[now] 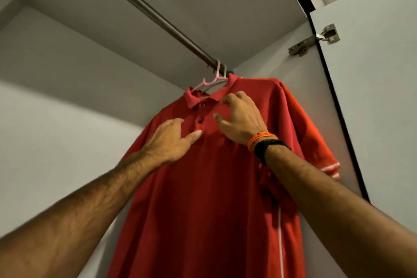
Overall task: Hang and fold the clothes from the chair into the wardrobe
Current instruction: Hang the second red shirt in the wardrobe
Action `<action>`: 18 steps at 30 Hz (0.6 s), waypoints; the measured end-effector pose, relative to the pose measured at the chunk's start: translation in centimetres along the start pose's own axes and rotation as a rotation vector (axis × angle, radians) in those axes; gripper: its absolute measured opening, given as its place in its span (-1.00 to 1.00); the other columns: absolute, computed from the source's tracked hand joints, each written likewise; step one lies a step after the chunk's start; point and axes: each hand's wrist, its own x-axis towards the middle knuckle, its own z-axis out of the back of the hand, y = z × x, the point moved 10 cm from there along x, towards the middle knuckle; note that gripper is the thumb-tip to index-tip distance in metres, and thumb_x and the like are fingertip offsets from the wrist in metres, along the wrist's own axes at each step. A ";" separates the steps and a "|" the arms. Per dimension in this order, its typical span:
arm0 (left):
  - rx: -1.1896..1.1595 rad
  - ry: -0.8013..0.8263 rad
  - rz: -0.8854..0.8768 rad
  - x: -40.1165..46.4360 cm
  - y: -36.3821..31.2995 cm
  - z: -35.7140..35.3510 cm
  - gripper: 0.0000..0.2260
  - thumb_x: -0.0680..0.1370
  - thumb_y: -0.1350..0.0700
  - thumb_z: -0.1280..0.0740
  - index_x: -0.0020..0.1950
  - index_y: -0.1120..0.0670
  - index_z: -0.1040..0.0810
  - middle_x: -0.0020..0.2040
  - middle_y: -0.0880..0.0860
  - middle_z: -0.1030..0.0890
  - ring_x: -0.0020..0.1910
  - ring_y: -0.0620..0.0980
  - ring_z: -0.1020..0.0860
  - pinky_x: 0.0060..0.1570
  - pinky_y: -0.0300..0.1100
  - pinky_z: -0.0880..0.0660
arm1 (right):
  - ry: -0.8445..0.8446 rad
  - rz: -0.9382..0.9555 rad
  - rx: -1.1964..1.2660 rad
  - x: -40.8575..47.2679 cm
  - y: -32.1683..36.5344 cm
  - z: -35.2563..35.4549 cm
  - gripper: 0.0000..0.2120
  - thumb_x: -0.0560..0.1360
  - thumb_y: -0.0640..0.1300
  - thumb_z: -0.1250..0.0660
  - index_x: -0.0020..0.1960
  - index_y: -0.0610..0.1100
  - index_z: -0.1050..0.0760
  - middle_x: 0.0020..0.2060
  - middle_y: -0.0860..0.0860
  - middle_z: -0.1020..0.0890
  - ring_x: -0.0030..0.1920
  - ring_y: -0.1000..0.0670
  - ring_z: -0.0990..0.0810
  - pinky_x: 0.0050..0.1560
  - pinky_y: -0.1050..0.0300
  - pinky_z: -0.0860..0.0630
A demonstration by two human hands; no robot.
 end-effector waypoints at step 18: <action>-0.613 0.354 -0.091 -27.1 -14.8 -2.0 -0.50 0.53 -0.15 -0.38 0.34 0.13 -0.48 0.27 0.11 -0.56 0.15 0.09 -0.58 0.22 -0.06 -0.47 | 0.263 -0.411 -0.233 -29.9 2.3 19.9 -0.64 0.48 -0.04 -0.44 0.21 -0.15 -0.51 0.12 -0.04 -0.53 -0.01 -0.01 -0.56 0.04 0.10 -0.53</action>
